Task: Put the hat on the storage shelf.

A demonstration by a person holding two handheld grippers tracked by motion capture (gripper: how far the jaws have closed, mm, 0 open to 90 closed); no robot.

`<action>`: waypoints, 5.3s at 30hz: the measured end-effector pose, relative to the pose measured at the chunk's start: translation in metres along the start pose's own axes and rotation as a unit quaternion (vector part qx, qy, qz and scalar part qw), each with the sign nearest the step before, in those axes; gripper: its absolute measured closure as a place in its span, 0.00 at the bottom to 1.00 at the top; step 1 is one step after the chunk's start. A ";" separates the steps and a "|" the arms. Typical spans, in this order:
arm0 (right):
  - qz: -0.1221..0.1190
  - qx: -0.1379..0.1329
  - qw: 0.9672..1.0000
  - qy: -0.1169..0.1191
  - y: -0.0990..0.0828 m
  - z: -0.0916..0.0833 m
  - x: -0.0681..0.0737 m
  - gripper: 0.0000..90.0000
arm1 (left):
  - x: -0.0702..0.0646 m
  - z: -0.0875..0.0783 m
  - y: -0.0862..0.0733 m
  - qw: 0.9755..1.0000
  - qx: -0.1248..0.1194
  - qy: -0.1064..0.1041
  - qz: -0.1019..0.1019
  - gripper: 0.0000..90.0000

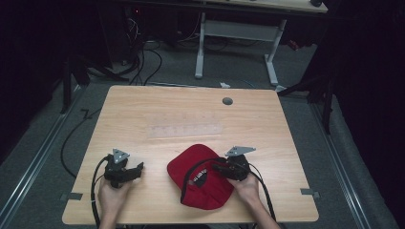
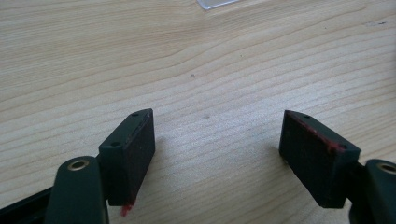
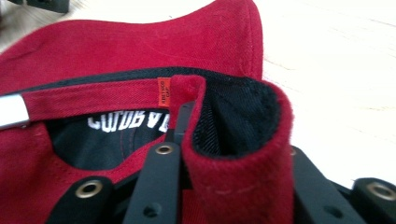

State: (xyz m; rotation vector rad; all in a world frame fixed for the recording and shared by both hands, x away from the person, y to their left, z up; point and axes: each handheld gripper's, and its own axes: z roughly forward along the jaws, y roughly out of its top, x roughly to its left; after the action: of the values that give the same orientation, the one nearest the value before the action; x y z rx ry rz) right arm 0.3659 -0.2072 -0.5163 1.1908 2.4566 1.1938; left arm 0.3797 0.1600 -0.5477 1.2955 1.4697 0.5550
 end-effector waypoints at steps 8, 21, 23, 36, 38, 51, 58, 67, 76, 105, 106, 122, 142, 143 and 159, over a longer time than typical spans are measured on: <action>0.011 -0.011 1.000 0.022 0.000 -0.006 0.000 0.91 | -0.001 -0.001 0.000 1.000 0.001 -0.005 0.001 0.33; 0.023 -0.018 0.999 0.028 0.005 -0.020 0.002 0.93 | -0.003 0.000 -0.001 1.000 0.005 -0.007 0.003 0.28; 0.029 -0.022 0.999 0.027 0.006 -0.022 0.001 0.93 | -0.003 0.000 -0.002 1.000 0.009 -0.010 0.006 0.26; 0.039 -0.037 0.998 0.013 0.010 -0.037 -0.003 0.93 | -0.004 0.000 -0.002 1.000 0.011 -0.015 0.009 0.27; 0.041 -0.039 0.998 0.011 0.012 -0.040 -0.003 0.93 | -0.005 0.000 -0.002 1.000 0.012 -0.014 0.015 0.27; 0.061 -0.051 0.997 0.004 0.018 -0.051 -0.010 0.93 | -0.022 -0.009 0.006 0.998 -0.015 -0.057 0.005 0.27; 0.058 -0.059 0.997 0.004 0.027 -0.056 -0.009 0.93 | -0.039 -0.010 0.003 0.996 -0.004 -0.085 0.019 0.27; 0.059 -0.067 0.996 0.002 0.038 -0.064 -0.010 0.93 | -0.071 -0.017 -0.003 0.990 0.005 -0.133 0.046 0.27; 0.061 -0.074 0.995 -0.003 0.052 -0.069 -0.011 0.93 | -0.096 -0.014 -0.016 0.982 0.023 -0.169 0.080 0.28; 0.074 -0.074 0.994 -0.024 0.073 -0.053 -0.006 0.93 | -0.137 -0.013 -0.017 0.970 0.009 -0.223 0.096 0.29; 0.074 -0.074 0.994 -0.024 0.073 -0.053 -0.006 0.93 | -0.137 -0.013 -0.017 0.970 0.009 -0.223 0.096 0.29; 0.045 -0.028 0.998 -0.044 0.057 -0.052 0.003 0.93 | -0.139 -0.027 -0.003 0.968 -0.013 -0.235 0.093 0.29; 0.031 0.015 0.999 -0.026 0.048 -0.050 0.012 0.93 | -0.145 -0.036 -0.003 0.958 -0.017 -0.249 0.138 0.29; 0.026 0.018 0.999 -0.016 0.048 -0.050 0.015 0.93 | -0.147 -0.037 -0.004 0.957 -0.014 -0.257 0.137 0.30; 0.014 0.021 0.999 0.022 0.049 -0.049 0.017 0.92 | -0.149 -0.040 -0.007 0.949 0.009 -0.283 0.138 0.73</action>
State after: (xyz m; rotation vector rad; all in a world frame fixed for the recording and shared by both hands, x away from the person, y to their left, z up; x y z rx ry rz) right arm 0.3607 -0.2064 -0.4450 1.2283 2.5161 1.1934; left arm 0.3203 0.0341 -0.4819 1.5294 0.8266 0.3052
